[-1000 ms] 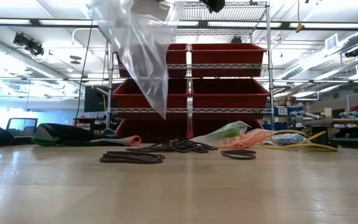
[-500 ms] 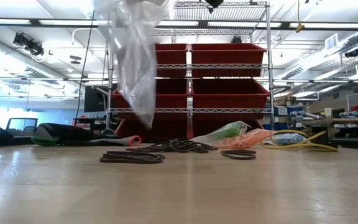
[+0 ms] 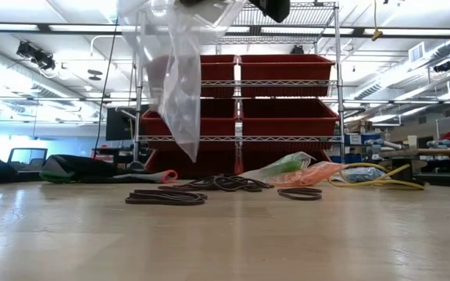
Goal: Sort rubber bands
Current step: Open the transparent zip bag
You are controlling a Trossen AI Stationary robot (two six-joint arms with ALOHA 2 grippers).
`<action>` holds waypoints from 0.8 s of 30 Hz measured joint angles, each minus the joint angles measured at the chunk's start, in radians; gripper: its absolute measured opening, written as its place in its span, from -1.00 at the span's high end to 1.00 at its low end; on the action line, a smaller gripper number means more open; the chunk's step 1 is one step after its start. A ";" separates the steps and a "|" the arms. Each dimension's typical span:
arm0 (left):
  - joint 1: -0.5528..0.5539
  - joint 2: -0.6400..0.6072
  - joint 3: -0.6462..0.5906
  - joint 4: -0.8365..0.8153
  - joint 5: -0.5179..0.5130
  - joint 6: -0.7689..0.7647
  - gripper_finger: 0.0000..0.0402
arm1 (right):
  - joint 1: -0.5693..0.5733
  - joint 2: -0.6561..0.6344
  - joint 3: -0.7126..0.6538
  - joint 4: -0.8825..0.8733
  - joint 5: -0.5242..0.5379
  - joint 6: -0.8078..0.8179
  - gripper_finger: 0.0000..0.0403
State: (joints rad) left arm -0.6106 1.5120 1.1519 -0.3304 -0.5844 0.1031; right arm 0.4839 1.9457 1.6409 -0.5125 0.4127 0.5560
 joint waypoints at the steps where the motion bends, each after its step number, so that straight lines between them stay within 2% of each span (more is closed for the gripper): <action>1: 0.000 0.000 0.000 -0.006 0.004 -0.001 1.00 | 0.000 0.000 0.000 0.000 0.004 0.000 1.00; 12: -0.006 0.000 0.000 -0.028 0.014 0.023 0.98 | 0.000 0.000 0.000 -0.028 0.040 0.048 1.00; 18: -0.006 0.000 0.000 -0.011 0.014 -0.053 0.97 | 0.000 0.000 0.000 -0.029 0.044 0.053 1.00; 24: -0.006 0.000 0.000 -0.027 0.014 -0.055 0.77 | 0.000 0.000 0.000 -0.126 0.045 0.105 1.00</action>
State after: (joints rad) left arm -0.6170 1.5120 1.1519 -0.3570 -0.5705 0.0477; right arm 0.4835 1.9457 1.6409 -0.6382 0.4577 0.6612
